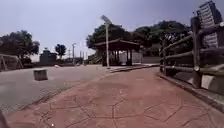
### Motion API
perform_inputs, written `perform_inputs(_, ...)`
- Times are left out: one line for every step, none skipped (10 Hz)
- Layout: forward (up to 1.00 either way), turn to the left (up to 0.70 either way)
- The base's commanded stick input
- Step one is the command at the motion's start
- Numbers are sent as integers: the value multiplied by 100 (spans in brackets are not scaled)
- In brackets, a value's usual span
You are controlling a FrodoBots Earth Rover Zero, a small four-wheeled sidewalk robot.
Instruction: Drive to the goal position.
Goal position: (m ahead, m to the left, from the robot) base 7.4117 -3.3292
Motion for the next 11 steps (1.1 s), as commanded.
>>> perform_inputs(100, 1)
perform_inputs(100, 1)
perform_inputs(100, 1)
perform_inputs(100, 1)
perform_inputs(100, 1)
perform_inputs(100, 1)
perform_inputs(100, 1)
perform_inputs(100, 1)
perform_inputs(100, 1)
perform_inputs(100, 1)
perform_inputs(100, 1)
